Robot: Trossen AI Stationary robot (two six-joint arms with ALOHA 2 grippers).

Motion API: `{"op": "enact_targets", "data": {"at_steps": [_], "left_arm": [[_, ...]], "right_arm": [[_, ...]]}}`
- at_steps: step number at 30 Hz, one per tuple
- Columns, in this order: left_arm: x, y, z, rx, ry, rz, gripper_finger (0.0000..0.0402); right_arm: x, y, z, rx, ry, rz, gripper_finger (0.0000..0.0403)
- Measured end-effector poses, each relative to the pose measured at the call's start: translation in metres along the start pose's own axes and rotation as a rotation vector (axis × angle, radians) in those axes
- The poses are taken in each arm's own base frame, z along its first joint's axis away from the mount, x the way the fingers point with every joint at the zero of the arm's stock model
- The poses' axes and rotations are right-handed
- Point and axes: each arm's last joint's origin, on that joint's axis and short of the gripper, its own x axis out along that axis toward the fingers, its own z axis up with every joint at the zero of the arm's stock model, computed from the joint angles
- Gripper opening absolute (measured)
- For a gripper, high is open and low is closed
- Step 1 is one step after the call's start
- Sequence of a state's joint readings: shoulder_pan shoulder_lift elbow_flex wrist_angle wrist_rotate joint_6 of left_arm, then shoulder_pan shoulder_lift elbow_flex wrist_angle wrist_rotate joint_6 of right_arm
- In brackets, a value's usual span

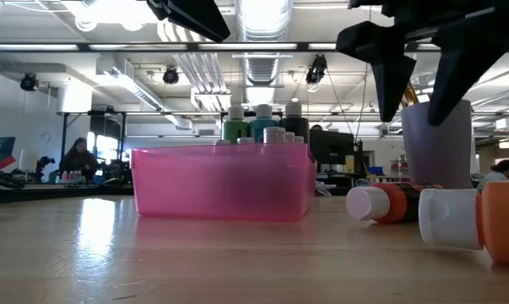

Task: Pick & Place Paint Supplies
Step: Put the small orange paint bottle into the red bin

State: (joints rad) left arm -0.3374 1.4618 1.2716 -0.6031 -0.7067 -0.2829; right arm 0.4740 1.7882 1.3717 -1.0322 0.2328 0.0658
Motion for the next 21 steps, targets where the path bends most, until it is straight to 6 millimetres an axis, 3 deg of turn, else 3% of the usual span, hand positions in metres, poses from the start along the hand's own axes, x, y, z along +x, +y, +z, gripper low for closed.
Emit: {"op": "enact_targets", "data": {"at_steps": [21], "left_arm": [[0.0,0.0,-0.001,0.001,0.006,-0.008,0.0177]], "right_arm": [[0.032,-0.007,-0.008,0.034,-0.013,0.108,0.0219]]}}
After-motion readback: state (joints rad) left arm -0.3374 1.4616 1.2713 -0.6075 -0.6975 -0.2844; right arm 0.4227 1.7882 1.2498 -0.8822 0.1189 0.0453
